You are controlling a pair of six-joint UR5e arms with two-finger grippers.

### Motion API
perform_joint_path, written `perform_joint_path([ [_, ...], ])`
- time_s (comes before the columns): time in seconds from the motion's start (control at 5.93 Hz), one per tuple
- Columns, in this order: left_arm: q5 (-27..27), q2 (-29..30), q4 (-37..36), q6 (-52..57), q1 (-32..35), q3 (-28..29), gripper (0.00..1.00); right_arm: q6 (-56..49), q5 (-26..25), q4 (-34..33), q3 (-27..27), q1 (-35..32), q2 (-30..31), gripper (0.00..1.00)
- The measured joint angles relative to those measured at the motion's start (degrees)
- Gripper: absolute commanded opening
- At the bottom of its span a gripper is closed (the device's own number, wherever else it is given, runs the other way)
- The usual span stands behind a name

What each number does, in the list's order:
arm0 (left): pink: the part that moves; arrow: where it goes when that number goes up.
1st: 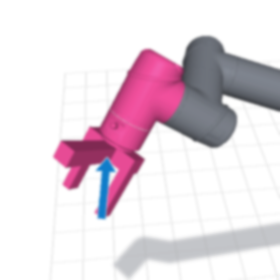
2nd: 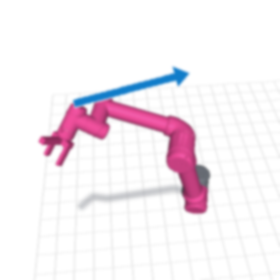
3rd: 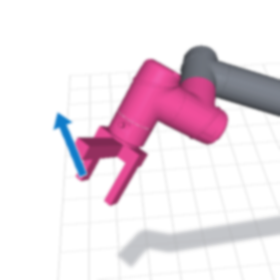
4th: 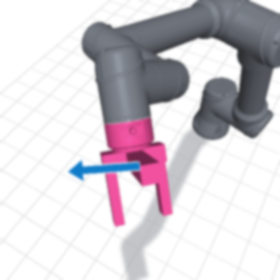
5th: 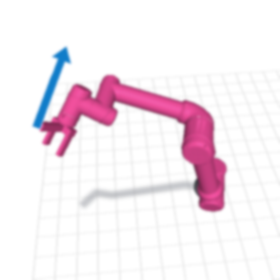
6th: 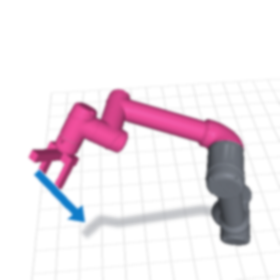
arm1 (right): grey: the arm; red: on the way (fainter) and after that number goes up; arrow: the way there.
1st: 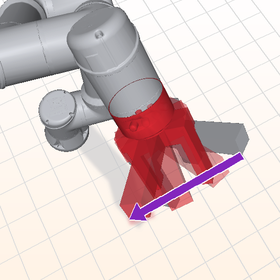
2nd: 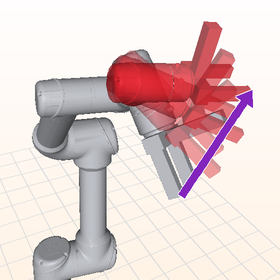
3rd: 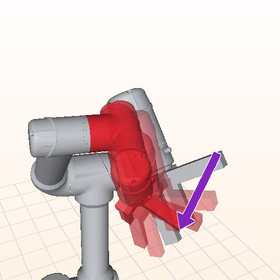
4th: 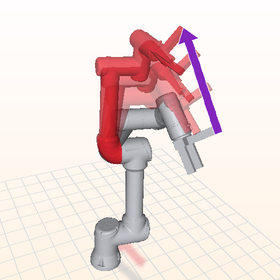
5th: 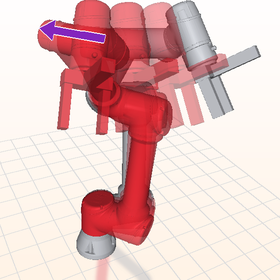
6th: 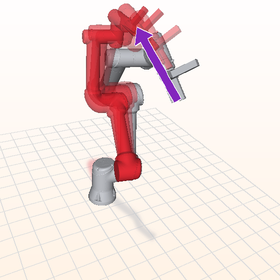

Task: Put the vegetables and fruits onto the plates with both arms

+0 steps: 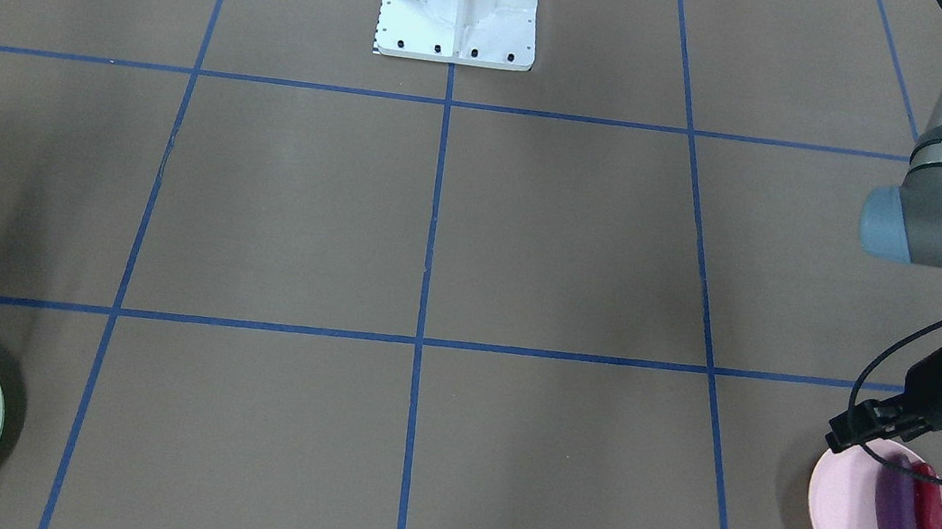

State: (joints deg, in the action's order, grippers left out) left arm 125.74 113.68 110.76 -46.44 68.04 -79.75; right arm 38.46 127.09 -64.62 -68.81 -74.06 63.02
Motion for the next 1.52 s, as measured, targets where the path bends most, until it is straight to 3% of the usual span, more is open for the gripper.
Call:
perform_joint_path([
  [0.34,1.28,-12.53,0.39,15.34,5.03,-7.28,1.00,-6.96,5.95,0.00,-4.95,-6.15,7.40,1.00],
  [0.67,8.22,-21.43,0.24,24.12,12.08,-12.16,1.00,-11.00,9.61,-1.74,-12.08,-9.87,15.24,1.00],
  [1.01,12.84,-26.88,-0.13,27.53,16.50,-16.01,1.00,-23.53,9.33,-13.58,-18.31,-12.62,18.45,1.00],
  [1.52,11.04,-30.77,-0.69,33.40,18.52,-17.79,1.00,-38.31,8.12,-29.57,-24.65,-13.78,19.72,1.00],
])
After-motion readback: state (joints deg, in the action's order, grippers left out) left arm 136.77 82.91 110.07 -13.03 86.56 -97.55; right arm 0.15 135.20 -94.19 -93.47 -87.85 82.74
